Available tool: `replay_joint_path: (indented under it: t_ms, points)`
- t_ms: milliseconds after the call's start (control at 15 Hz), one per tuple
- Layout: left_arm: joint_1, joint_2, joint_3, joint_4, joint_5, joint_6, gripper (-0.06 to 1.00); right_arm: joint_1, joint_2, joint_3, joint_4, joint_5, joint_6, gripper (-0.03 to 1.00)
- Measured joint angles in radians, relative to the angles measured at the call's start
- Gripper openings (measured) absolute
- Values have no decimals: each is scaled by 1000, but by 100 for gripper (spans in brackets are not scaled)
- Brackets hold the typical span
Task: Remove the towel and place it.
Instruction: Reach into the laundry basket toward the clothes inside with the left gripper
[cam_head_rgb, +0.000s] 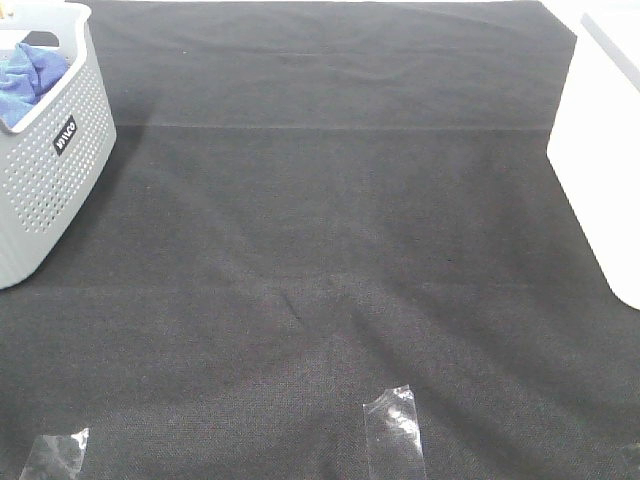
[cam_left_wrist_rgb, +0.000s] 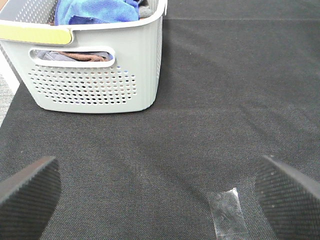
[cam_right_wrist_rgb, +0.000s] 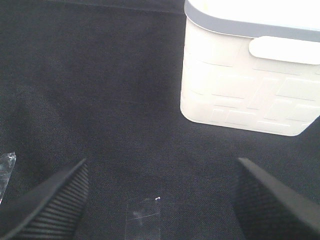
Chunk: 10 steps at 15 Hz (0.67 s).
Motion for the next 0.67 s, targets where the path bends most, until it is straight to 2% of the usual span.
replay_joint_path:
  t_ms: [667]
  points:
    - [0, 0, 0, 0, 0, 0, 99, 0, 0, 0, 0, 0, 0, 75]
